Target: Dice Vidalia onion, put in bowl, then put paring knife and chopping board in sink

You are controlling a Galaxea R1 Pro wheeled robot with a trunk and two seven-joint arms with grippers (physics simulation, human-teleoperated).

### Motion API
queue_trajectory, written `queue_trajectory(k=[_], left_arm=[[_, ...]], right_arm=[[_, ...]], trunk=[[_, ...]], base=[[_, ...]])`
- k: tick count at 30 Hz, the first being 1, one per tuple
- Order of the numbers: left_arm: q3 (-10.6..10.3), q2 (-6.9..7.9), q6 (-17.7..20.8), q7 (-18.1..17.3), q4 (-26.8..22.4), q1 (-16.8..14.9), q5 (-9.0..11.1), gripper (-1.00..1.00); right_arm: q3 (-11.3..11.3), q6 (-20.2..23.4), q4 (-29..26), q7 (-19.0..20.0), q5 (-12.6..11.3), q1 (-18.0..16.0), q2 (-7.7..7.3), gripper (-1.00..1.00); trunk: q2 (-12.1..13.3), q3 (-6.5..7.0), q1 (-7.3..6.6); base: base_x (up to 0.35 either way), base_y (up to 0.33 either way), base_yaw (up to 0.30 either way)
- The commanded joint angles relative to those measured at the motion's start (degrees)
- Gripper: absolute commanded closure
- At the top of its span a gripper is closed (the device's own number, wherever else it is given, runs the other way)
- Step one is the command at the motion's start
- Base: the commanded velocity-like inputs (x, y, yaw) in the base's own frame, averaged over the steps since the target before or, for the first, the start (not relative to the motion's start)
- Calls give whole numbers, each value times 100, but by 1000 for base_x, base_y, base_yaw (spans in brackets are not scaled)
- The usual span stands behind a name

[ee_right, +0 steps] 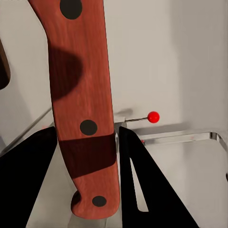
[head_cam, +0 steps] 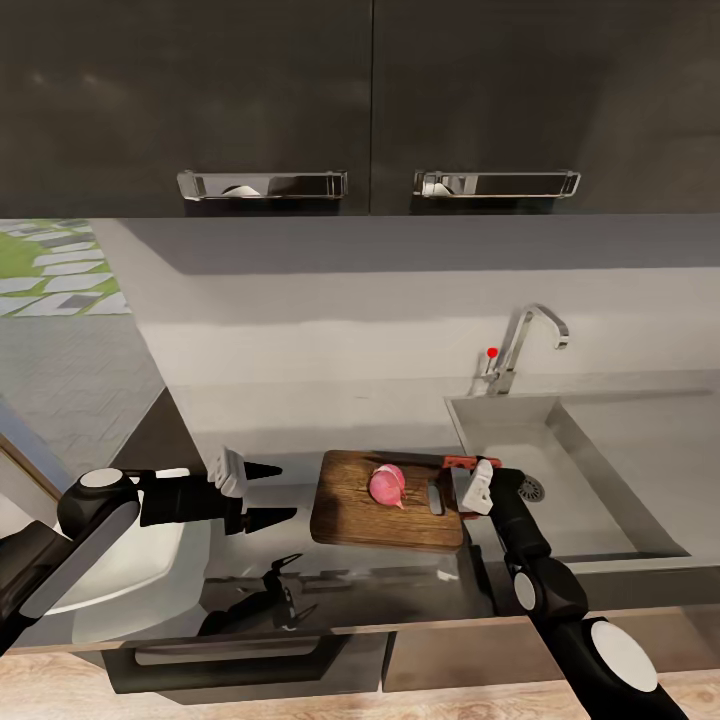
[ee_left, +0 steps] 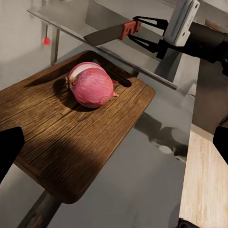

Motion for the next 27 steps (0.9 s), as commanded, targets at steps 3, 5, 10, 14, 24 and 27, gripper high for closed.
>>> queue_trajectory(k=[3, 5, 10, 14, 24, 27], left_arm=[[-9, 5, 44, 11, -2, -8, 53, -100], [-9, 5, 44, 11, -1, -8, 52, -100], [-9, 5, 44, 11, -2, -8, 51, -100], [-9, 5, 44, 11, 0, -8, 53, -100], [-15, 5, 44, 11, 1, -8, 53, -100], [-17, 5, 44, 11, 0, -8, 51, -100]], right_arm=[[21, 56, -2, -25, 61, -5, -6, 100], [20, 52, -2, -25, 59, -5, -5, 100], [25, 49, -2, -25, 61, -5, -3, 100], [31, 49, -2, -25, 64, -5, 0, 100], [37, 49, -2, -26, 64, -5, 1, 100], [40, 48, -2, -25, 62, -5, 1, 100]], trunk=[[-9, -9, 2], [-9, -9, 2], [-9, -9, 2], [-9, -9, 2], [-9, -9, 2], [-9, -9, 2]], base=[[0, 0, 0], [0, 0, 0], [0, 0, 0], [0, 0, 0], [0, 0, 0], [0, 0, 0]])
